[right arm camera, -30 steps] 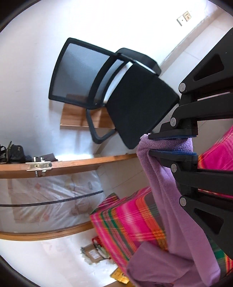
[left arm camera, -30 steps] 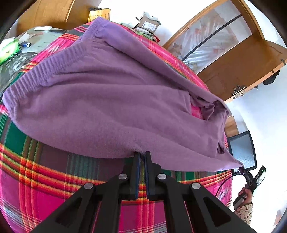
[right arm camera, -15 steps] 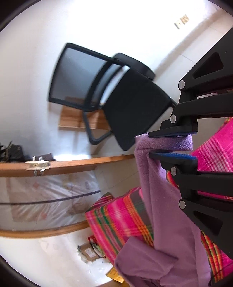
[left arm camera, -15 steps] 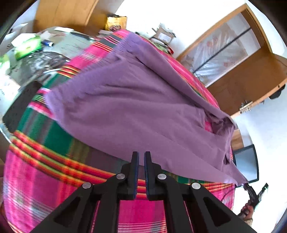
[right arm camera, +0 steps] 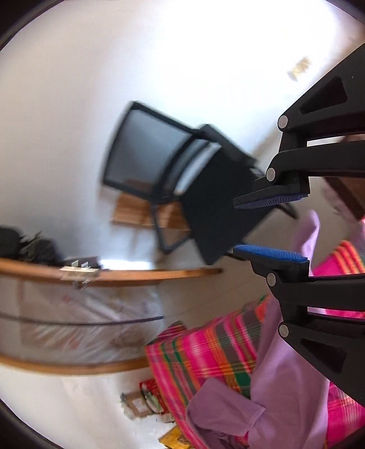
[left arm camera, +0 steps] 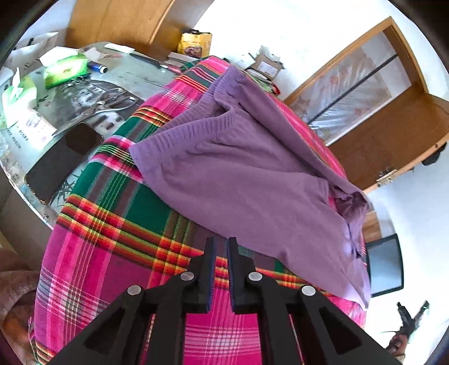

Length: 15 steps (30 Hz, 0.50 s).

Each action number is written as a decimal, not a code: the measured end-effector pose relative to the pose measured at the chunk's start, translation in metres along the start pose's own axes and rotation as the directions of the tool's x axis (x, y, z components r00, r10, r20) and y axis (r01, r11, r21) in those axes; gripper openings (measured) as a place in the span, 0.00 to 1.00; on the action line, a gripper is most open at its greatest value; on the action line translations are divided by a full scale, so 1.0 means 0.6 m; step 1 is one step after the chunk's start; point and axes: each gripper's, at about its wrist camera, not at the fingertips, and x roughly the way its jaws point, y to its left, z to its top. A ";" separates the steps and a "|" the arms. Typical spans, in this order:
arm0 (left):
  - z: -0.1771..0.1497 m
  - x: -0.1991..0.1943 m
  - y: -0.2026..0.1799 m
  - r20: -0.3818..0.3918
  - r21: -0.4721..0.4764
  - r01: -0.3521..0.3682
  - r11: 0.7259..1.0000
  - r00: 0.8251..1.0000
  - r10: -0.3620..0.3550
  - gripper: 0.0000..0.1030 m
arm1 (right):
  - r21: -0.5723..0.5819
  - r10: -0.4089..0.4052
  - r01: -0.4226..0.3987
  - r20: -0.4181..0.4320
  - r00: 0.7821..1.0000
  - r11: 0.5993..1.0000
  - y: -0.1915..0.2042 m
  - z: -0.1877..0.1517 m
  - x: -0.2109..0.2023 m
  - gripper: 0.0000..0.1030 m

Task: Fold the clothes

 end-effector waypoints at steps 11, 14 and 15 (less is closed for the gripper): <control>0.030 -0.054 0.055 0.117 -0.040 -0.087 0.995 0.989 0.091 0.24 | -0.295 0.422 -0.414 -0.041 0.906 0.861 0.191 -0.131 -0.059 0.27; 0.045 -0.062 0.068 0.148 -0.033 -0.133 0.991 0.980 0.137 0.25 | -0.395 0.515 -0.505 -0.090 0.853 0.767 0.273 -0.169 -0.086 0.27; 0.049 -0.063 0.072 0.150 -0.039 -0.140 0.989 0.978 0.144 0.28 | -0.417 0.544 -0.535 -0.109 0.832 0.735 0.299 -0.182 -0.094 0.27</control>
